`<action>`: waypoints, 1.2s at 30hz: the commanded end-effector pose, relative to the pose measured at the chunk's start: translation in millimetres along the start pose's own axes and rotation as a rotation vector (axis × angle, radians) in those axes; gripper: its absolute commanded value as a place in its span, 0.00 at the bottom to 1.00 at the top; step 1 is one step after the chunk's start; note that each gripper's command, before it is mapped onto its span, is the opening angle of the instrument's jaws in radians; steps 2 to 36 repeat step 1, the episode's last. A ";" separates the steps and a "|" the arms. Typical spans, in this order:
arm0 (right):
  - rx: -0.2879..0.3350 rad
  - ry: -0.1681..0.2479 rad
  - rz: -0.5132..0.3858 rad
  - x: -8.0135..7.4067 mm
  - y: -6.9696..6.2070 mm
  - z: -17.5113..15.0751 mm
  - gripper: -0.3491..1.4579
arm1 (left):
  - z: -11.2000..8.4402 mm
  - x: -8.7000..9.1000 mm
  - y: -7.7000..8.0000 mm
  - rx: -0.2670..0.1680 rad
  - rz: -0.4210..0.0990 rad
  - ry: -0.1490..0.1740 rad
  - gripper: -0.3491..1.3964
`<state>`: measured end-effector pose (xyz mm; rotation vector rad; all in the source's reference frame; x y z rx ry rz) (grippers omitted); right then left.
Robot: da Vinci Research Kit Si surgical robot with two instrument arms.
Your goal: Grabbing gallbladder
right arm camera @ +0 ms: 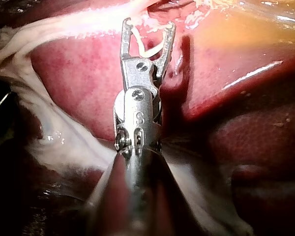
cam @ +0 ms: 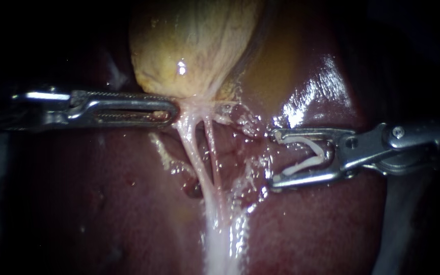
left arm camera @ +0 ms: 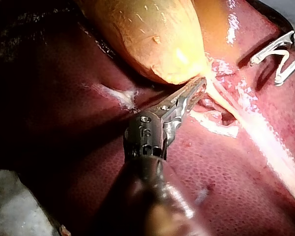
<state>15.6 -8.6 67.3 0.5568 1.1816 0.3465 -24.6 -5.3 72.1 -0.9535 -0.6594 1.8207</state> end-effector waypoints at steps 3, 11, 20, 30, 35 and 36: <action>0.000 0.000 0.000 0.0 0.0 0.0 0.46 | 0.0 0.0 0.0 0.001 0.000 0.000 0.00; 0.000 0.000 0.000 0.0 0.0 0.0 0.46 | 0.0 0.0 0.0 0.001 0.000 0.000 0.00; 0.000 0.000 0.000 0.0 0.0 0.0 0.46 | 0.0 0.0 0.0 0.001 0.000 0.000 0.00; 0.000 0.000 0.000 0.0 0.0 0.0 0.46 | 0.0 0.0 0.0 0.001 0.000 0.000 0.00; 0.000 0.000 0.000 0.0 0.0 0.0 0.46 | 0.0 0.0 0.0 0.001 0.000 0.000 0.00; 0.000 0.000 0.000 0.0 0.0 0.0 0.46 | 0.0 0.0 0.0 0.001 0.000 0.000 0.00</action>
